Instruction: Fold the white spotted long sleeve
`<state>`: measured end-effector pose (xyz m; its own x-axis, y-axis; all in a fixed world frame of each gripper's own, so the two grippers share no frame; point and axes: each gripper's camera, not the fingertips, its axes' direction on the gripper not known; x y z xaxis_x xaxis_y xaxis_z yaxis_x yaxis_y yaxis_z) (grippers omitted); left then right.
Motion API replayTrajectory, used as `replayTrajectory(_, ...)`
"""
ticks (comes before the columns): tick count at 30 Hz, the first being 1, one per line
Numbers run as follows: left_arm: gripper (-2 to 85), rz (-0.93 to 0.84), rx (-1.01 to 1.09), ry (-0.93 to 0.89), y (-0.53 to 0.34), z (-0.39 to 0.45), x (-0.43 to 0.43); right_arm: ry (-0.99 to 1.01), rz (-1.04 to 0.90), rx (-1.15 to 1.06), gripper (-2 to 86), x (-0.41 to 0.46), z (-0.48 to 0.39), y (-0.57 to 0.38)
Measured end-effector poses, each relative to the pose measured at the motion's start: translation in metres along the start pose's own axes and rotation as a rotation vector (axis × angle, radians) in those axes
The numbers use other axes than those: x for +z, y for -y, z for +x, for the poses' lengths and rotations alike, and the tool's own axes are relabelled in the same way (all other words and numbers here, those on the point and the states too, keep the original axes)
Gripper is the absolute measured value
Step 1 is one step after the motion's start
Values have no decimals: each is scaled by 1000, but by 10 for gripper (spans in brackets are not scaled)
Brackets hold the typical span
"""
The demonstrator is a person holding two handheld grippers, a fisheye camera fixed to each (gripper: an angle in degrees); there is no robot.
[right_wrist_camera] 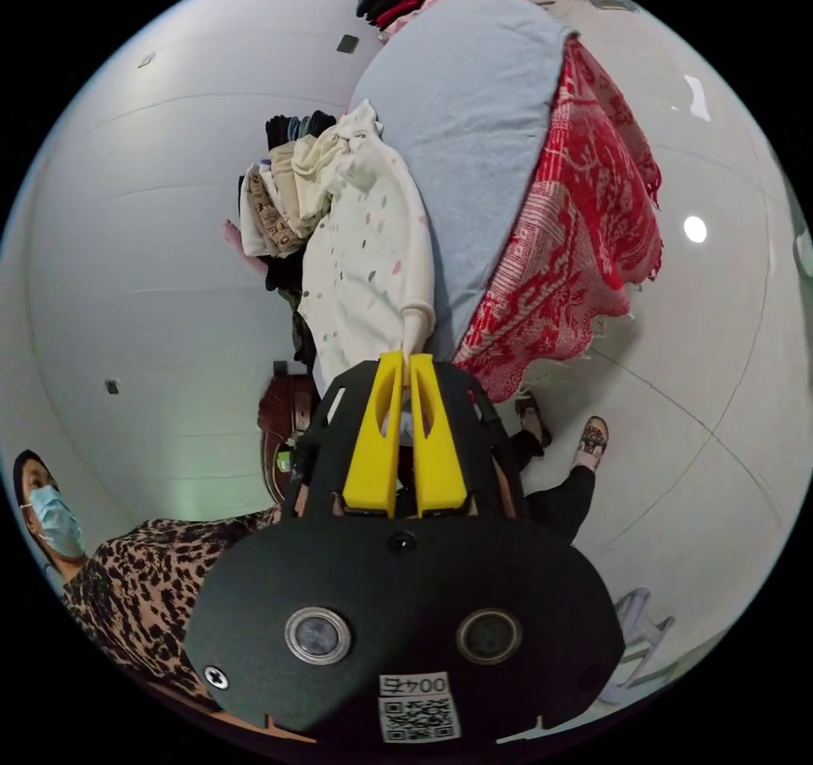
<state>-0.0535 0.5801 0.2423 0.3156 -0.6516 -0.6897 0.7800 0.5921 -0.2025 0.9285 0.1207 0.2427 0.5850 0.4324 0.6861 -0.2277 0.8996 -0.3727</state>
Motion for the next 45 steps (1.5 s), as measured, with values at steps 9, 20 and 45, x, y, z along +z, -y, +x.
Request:
replayTrajectory(9, 20, -2, 10, 63, -23, 12, -33, -289, -34, -183, -4, 33, -50, -11)
replayTrajectory(20, 47, -106, 129, 312, 7, 31, -7, -765, -223, -351, 71, 162, -121, 14)
replayTrajectory(45, 228, -179, 667, 751, 533, 254, 55, -1010, -589, -322, 175, 556, -277, 126)
